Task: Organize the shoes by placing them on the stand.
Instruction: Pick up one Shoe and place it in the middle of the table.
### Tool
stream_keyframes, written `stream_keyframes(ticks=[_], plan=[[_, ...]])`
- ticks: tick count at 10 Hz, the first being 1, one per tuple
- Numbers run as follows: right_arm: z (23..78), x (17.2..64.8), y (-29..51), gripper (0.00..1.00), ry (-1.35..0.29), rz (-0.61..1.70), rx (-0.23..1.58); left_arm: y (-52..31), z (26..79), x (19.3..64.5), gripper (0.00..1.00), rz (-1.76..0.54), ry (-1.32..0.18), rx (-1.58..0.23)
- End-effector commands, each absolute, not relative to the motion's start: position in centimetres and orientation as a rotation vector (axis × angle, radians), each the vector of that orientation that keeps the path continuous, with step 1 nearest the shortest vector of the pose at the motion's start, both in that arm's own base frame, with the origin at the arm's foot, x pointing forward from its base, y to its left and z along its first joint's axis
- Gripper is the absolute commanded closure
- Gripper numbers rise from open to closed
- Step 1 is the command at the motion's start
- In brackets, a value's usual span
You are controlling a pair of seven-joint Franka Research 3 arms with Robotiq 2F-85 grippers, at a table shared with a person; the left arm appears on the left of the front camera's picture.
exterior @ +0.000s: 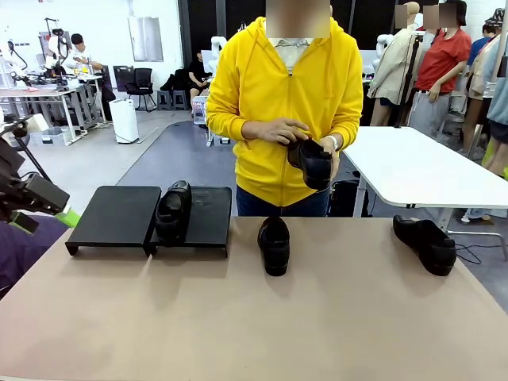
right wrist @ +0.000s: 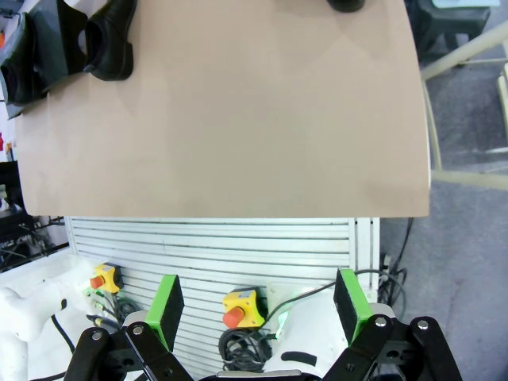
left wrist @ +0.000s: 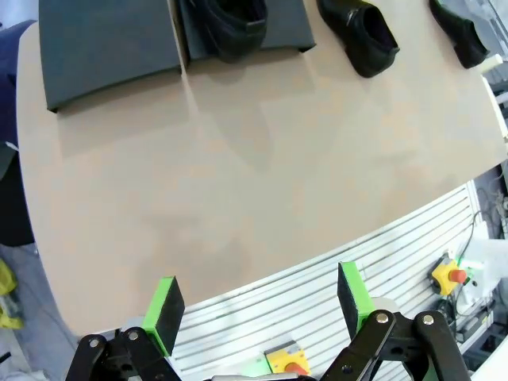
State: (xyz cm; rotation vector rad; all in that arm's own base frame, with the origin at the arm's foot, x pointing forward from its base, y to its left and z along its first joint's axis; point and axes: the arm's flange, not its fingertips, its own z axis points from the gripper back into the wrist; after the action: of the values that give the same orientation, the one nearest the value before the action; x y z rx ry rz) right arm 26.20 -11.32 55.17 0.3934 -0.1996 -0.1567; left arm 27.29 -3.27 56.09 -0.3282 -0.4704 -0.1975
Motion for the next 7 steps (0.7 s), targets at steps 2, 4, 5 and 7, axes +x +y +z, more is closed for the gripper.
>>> stream_keyframes(ticks=[2,4,5,7], plan=[[52.7,35.0,-5.1,0.00,-0.111,0.141,0.060,-3.0,56.2,27.3,0.00,-0.196,-0.472,-0.346],[50.7,39.8,-2.8,0.00,-0.183,0.200,0.045,-3.0,56.2,27.3,0.00,-0.196,-0.472,-0.346],[50.0,41.3,-2.3,0.00,-0.209,0.176,0.052,-3.0,56.2,27.3,0.00,-0.196,-0.472,-0.346],[49.4,39.7,-0.1,0.00,-0.156,0.194,0.051,-3.0,56.2,27.3,0.00,-0.196,-0.472,-0.346]])
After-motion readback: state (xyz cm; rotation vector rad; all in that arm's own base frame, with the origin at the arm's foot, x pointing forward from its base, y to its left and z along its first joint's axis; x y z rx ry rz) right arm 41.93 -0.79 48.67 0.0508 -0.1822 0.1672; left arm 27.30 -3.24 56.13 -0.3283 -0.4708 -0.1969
